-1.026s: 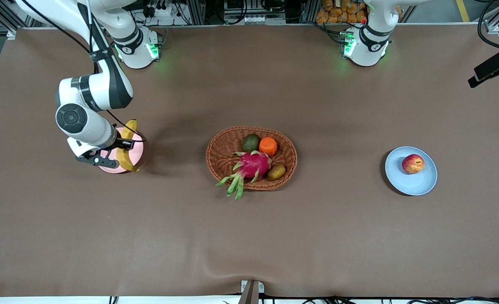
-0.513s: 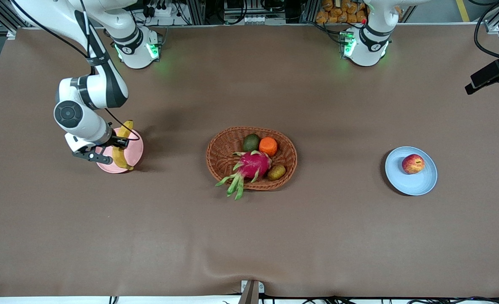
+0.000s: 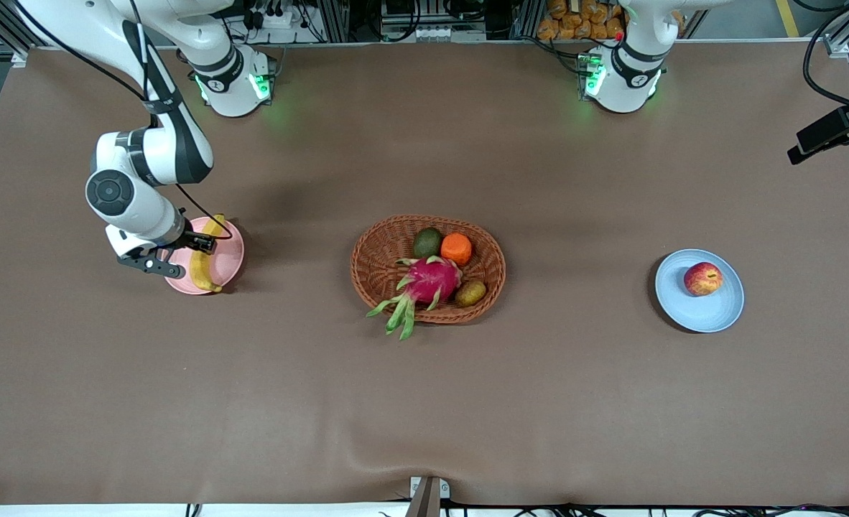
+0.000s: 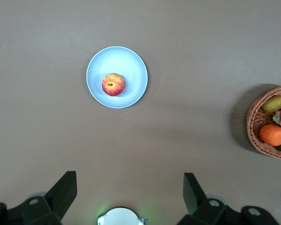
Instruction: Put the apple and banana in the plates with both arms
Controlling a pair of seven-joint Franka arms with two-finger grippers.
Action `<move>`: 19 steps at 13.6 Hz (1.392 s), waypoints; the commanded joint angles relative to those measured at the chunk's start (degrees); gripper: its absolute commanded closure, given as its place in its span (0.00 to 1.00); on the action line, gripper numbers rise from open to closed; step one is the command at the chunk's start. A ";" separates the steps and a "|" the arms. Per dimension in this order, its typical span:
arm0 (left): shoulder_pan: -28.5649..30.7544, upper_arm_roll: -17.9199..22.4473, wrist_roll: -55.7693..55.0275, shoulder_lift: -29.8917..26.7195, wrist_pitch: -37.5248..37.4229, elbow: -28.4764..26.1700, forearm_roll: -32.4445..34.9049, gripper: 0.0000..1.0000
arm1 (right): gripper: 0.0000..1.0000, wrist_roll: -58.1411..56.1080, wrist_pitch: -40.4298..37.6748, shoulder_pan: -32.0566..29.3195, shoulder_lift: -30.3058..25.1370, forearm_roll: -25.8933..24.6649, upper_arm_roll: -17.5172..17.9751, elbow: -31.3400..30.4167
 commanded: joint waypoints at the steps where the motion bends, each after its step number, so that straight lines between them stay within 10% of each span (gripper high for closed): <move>1: 0.29 0.09 1.39 0.24 -0.05 0.69 0.39 0.00 | 0.00 0.13 -8.43 -0.73 -3.21 -0.94 1.36 4.02; 11: -0.41 -0.26 3.33 0.86 -0.13 0.51 2.85 0.00 | 0.00 -1.97 -49.95 2.53 -5.59 9.43 1.89 48.31; 19: -0.15 -0.26 3.50 0.86 -0.13 0.78 2.67 0.00 | 0.00 -25.25 -59.02 -3.18 -6.47 9.34 1.19 57.39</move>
